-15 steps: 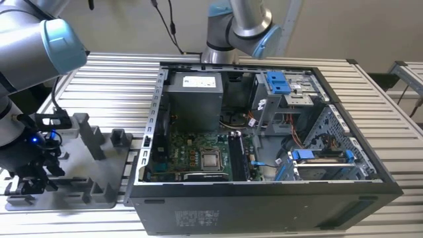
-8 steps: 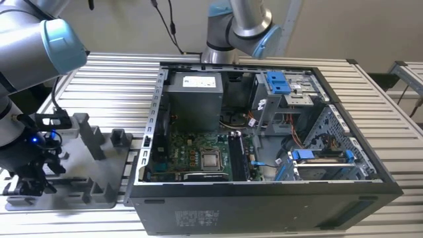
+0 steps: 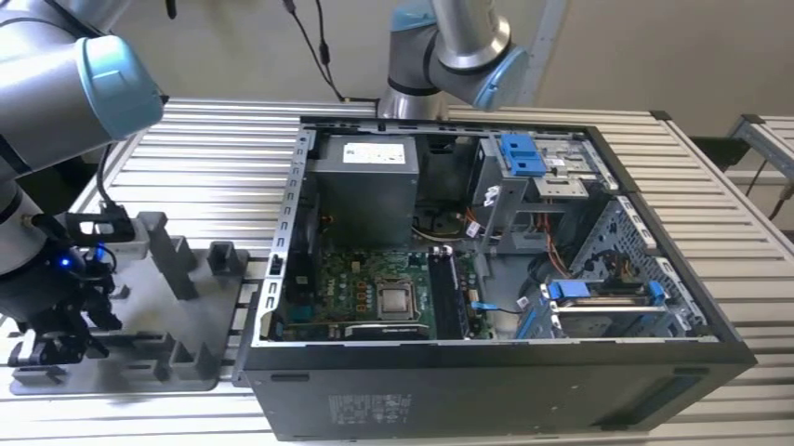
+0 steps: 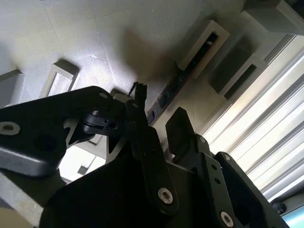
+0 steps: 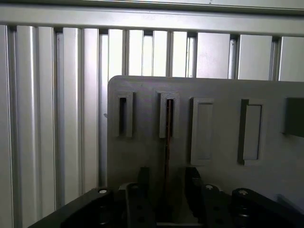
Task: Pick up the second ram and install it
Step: 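Pick up the second ram and move it above second insertion slot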
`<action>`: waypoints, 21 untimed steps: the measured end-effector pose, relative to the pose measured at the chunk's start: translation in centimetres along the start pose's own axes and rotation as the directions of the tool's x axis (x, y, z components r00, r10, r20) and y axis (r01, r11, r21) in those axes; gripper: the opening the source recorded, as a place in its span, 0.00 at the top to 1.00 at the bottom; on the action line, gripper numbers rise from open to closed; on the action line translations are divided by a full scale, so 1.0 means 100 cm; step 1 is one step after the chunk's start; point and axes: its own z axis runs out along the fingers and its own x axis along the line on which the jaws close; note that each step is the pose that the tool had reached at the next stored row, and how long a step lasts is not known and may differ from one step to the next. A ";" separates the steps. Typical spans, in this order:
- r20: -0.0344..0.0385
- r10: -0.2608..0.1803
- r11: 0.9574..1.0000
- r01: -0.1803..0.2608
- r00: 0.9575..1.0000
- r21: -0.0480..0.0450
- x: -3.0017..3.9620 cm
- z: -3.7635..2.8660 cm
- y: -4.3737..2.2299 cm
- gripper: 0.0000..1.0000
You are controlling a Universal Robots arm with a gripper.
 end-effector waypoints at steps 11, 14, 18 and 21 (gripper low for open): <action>0.000 0.000 1.000 0.000 1.000 0.000 0.0001 0.0000 0.0000 0.81; 0.000 0.000 1.000 0.000 1.000 0.000 0.0001 0.0000 0.0000 0.83; 0.000 0.000 1.000 0.000 1.000 0.000 0.0003 0.0000 0.0000 0.86; 0.000 0.000 1.000 0.000 1.000 0.000 0.0003 0.0000 0.0000 0.86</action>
